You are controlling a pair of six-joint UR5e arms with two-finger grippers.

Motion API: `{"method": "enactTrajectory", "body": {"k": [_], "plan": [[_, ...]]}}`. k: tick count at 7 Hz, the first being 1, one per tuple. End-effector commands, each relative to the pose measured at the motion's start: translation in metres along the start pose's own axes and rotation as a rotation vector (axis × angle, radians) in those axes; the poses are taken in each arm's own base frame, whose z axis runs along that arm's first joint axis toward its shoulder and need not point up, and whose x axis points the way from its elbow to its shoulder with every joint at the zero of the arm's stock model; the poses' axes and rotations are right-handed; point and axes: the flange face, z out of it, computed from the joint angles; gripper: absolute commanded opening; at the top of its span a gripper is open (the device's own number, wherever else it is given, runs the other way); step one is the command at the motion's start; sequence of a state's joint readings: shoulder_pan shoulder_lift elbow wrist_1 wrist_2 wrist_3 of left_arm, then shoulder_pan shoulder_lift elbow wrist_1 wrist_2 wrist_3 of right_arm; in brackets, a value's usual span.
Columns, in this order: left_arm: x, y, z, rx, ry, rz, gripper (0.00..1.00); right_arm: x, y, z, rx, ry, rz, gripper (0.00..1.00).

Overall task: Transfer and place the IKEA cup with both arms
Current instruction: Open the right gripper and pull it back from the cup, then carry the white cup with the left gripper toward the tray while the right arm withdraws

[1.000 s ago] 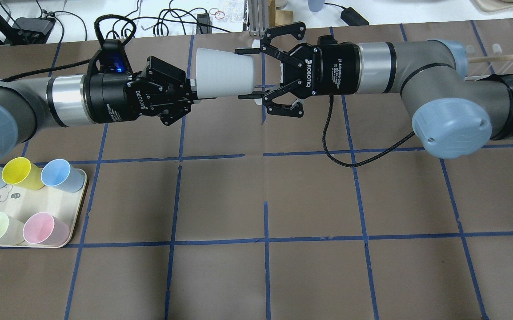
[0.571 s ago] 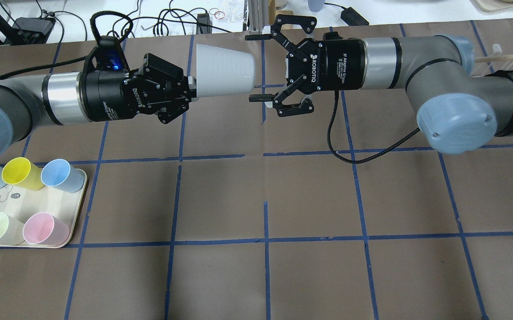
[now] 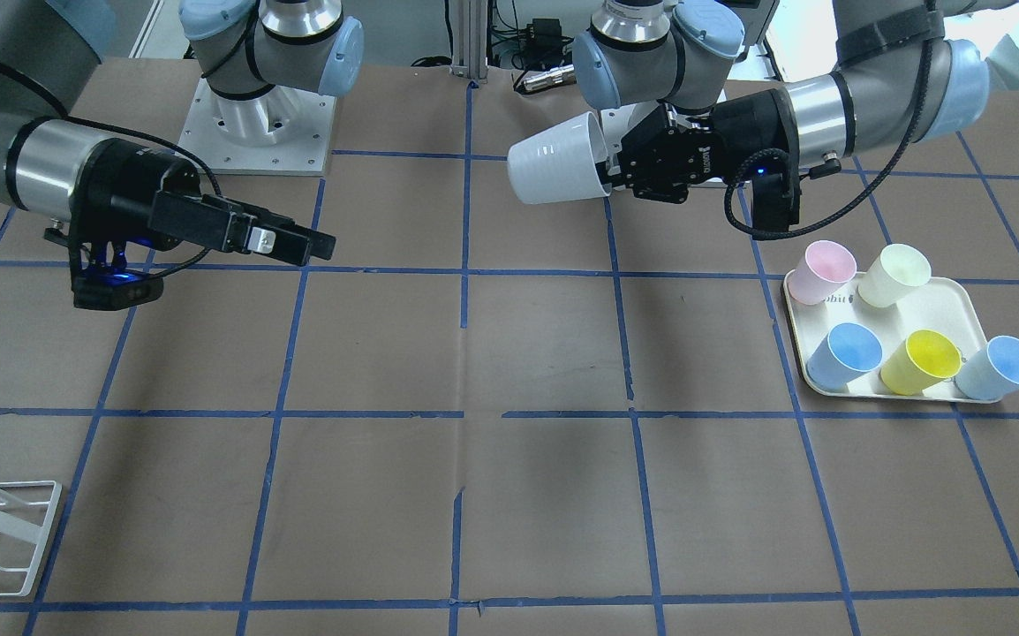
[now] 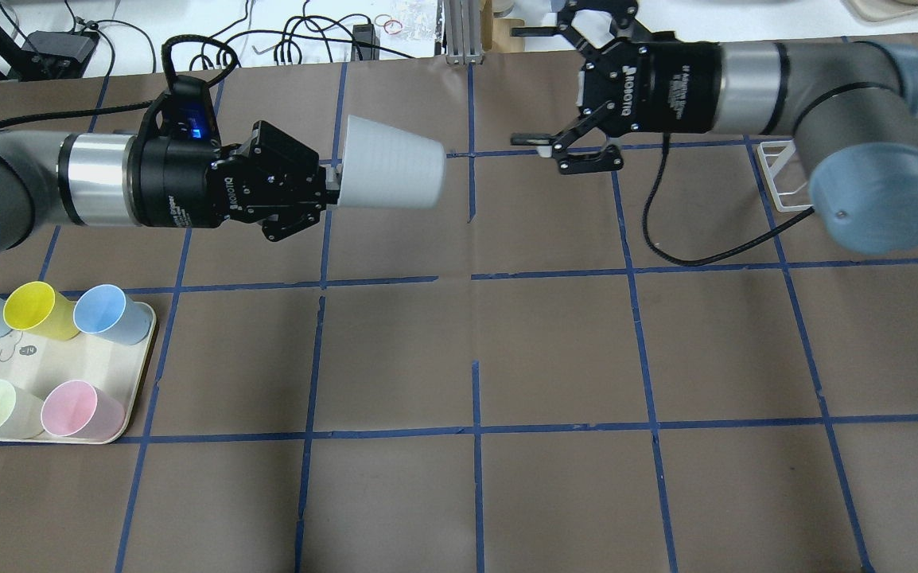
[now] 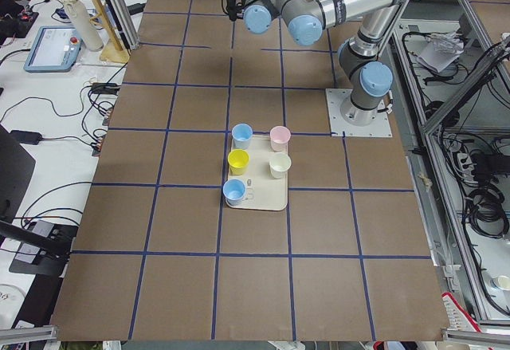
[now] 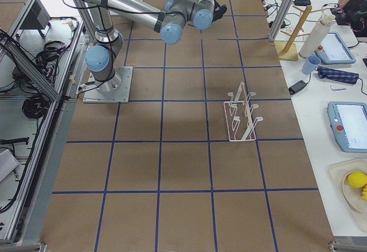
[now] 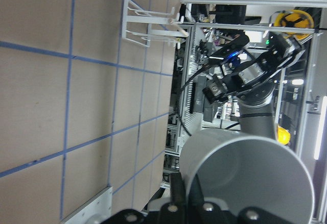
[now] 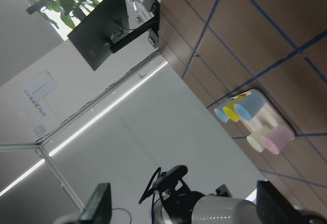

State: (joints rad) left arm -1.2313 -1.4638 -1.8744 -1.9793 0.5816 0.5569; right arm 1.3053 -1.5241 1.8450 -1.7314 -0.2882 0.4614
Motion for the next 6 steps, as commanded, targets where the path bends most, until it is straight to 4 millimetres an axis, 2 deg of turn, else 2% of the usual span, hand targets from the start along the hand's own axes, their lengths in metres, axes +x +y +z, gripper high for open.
{"method": "enactTrajectory", "body": {"k": [1, 3, 4, 5, 6], "plan": [[-0.031, 0.007, -0.046, -0.033, -0.319, 0.044, 0.0, -0.002, 0.013, -0.027, 0.208, 0.295, -0.071, 1.0], [-0.058, 0.003, -0.094, -0.02, -0.607, 0.075, 0.0, -0.001, 0.05, -0.045, 0.37, 0.499, -0.147, 1.0], [-0.071, 0.002, -0.121, -0.014, -0.761, 0.078, 0.0, 0.001, 0.065, -0.042, 0.434, 0.623, -0.192, 1.0], [-0.087, 0.004, -0.159, 0.014, -0.858, 0.112, 0.0, 0.009, 0.077, -0.026, 0.484, 0.814, -0.259, 1.0], [-0.106, 0.012, -0.198, 0.043, -0.871, 0.132, 0.0, 0.015, 0.089, -0.006, 0.513, 1.005, -0.356, 1.0]]}}
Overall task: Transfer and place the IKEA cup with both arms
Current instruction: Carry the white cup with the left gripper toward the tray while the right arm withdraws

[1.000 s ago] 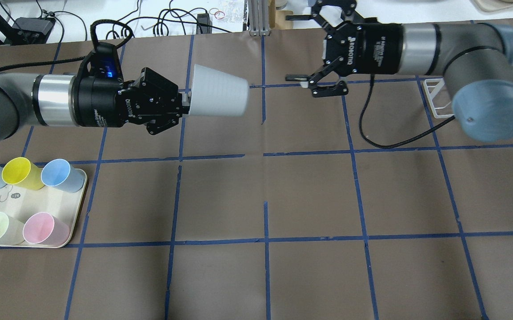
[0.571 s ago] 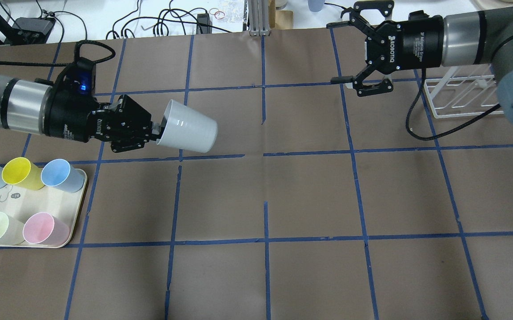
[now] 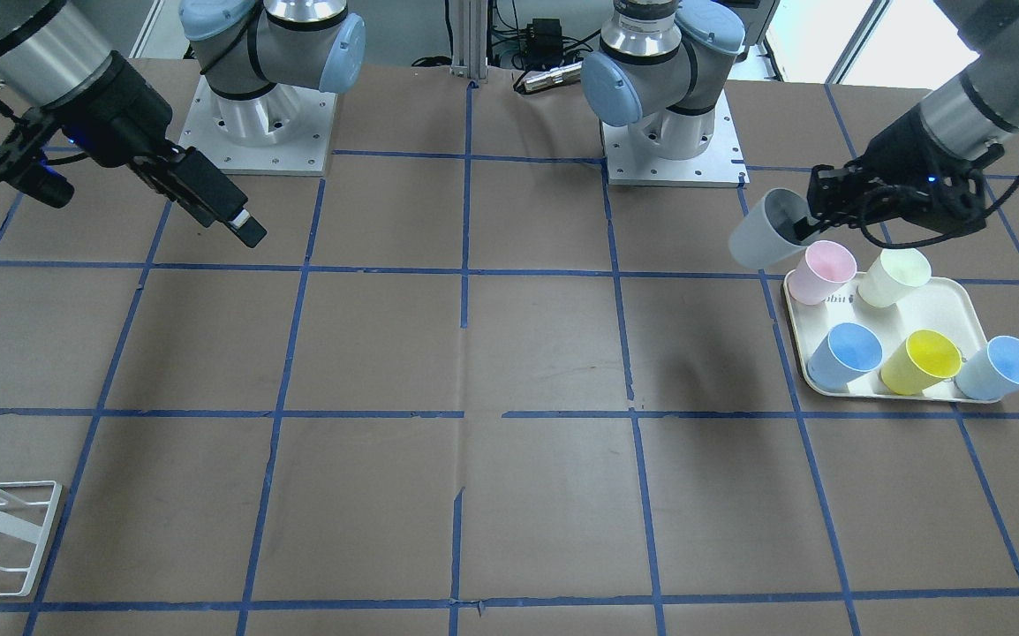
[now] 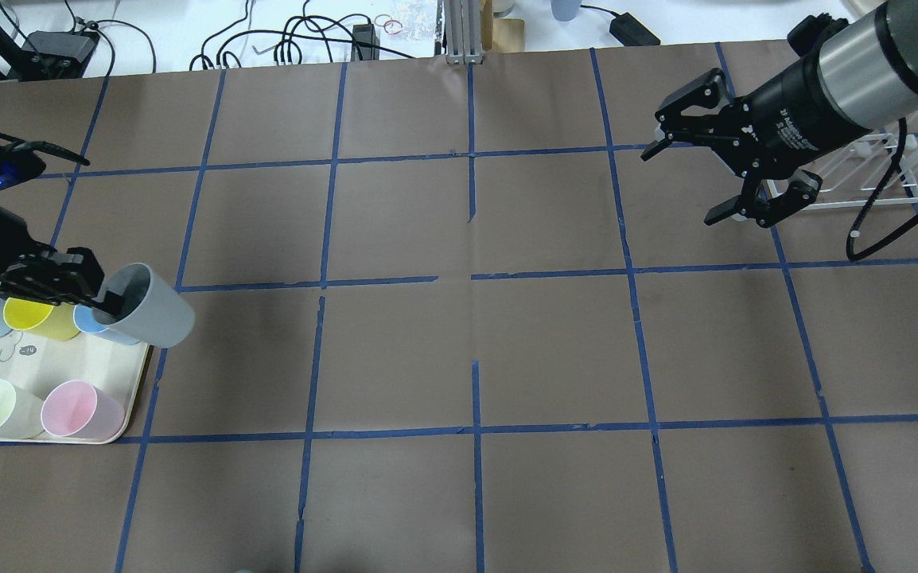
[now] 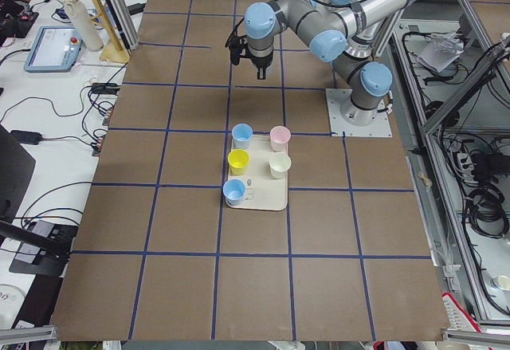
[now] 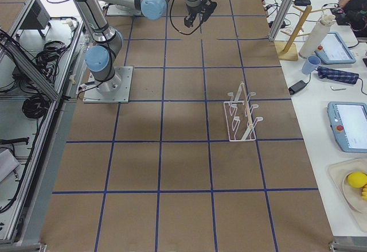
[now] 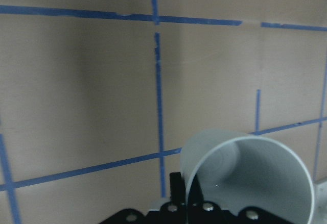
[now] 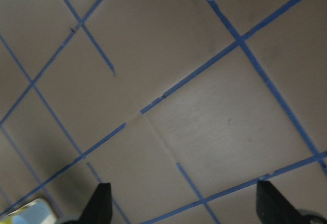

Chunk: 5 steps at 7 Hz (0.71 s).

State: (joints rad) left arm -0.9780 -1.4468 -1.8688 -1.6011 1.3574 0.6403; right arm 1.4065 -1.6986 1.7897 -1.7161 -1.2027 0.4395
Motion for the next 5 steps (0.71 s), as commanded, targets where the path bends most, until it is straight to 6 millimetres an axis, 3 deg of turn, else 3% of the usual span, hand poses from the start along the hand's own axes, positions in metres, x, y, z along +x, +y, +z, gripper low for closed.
{"method": "enactTrajectory", "body": {"k": [1, 3, 4, 5], "plan": [[-0.088, 0.022, -0.03, 0.046, -0.087, 0.024, 0.0, -0.017, 0.033, 0.013, 0.107, 0.323, -0.246, 1.0], [-0.162, 0.046, -0.068, 0.071, -0.155, 0.105, 0.0, -0.018, 0.035, 0.007, 0.092, 0.347, -0.474, 1.0], [-0.207, 0.055, -0.083, 0.094, -0.193, 0.154, 0.0, -0.019, 0.033, -0.001, 0.088, 0.349, -0.479, 1.0], [-0.251, 0.061, -0.081, 0.093, -0.185, 0.155, 0.0, -0.019, 0.032, -0.008, 0.069, 0.356, -0.478, 1.0]]}}
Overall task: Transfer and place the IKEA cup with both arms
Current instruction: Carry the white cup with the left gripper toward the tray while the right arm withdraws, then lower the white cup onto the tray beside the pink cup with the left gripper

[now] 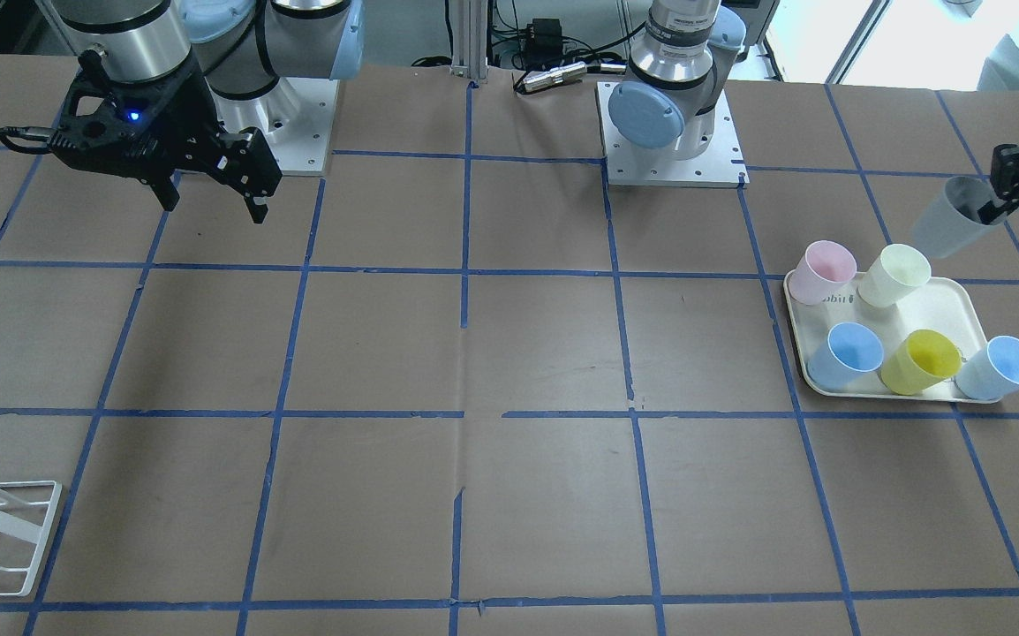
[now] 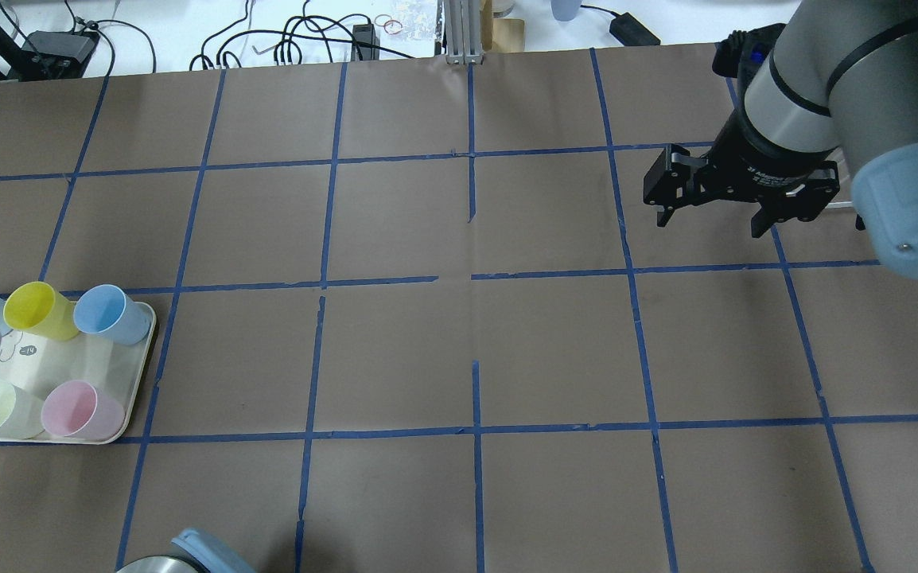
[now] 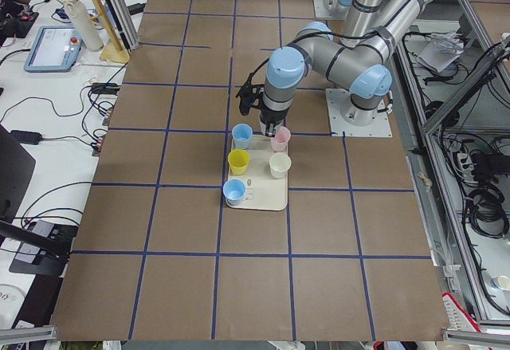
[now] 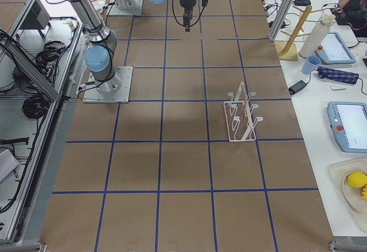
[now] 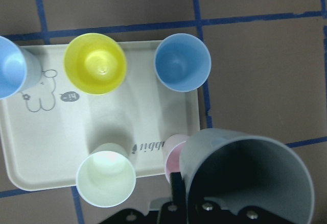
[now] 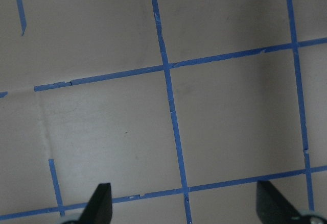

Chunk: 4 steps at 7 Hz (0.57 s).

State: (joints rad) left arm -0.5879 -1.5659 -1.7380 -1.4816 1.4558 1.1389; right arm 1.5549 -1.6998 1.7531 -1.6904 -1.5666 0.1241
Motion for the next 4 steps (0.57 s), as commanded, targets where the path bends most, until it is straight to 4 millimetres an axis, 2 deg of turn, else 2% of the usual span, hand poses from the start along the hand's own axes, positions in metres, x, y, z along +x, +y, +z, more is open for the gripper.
{"method": "enactTrajectory", "body": {"k": [1, 3, 4], "plan": [[-0.08, 0.022, 0.025, -0.003, 0.022, 0.028, 0.0, 0.003, 0.0, -0.016, -0.024, 0.006, -0.022, 1.0], [-0.131, 0.014, 0.075, -0.022, -0.042, 0.037, 0.0, 0.001, 0.005, -0.015, -0.067, -0.004, -0.023, 1.0], [-0.139, 0.013, 0.091, -0.029, -0.017, 0.035, 0.0, -0.003, 0.007, -0.016, -0.07, -0.029, -0.026, 1.0]]}}
